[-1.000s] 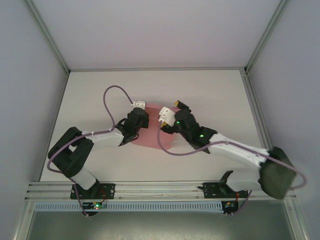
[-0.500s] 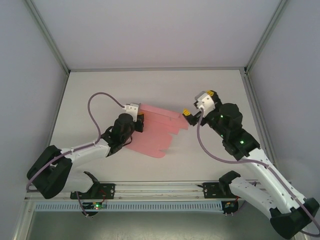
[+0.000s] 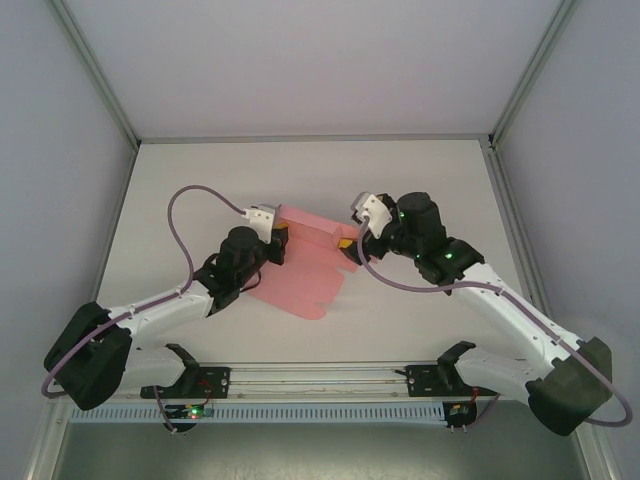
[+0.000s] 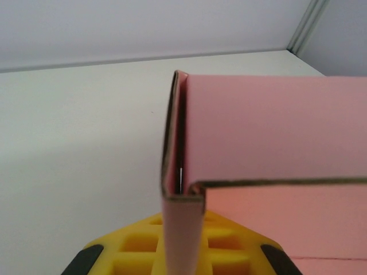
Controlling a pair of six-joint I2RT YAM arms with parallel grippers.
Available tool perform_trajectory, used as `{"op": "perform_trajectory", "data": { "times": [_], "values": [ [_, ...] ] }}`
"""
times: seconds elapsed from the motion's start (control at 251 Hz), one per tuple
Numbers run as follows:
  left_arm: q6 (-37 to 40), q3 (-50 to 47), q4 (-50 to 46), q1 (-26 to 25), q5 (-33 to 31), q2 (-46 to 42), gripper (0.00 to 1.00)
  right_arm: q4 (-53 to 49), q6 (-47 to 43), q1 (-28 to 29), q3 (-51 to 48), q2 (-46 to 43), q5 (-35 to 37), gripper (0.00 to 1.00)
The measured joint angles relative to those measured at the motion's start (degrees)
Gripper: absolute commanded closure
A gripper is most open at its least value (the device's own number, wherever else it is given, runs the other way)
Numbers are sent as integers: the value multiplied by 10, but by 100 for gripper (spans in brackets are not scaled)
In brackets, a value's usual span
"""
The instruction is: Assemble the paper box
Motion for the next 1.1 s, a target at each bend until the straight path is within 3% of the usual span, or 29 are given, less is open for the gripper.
{"op": "perform_trajectory", "data": {
  "times": [0.176, 0.523, 0.734, 0.906, 1.101],
  "values": [
    [-10, 5, 3, 8, -2, 35, 100, 63, 21, 45, -6, 27, 90, 2],
    [-28, 23, 7, -9, -69, 62, 100, 149, 153, 128, -13, 81, 377, 2],
    [-33, 43, 14, -31, -105, 68, 100, 179, 195, 139, -13, 83, 488, 2],
    [-40, 43, 14, -35, -124, 68, 100, 165, 179, 133, -13, 75, 480, 2],
    [-43, 43, -10, -29, -120, 49, 100, 116, 179, 50, -47, -29, 367, 2]
  ]
}}
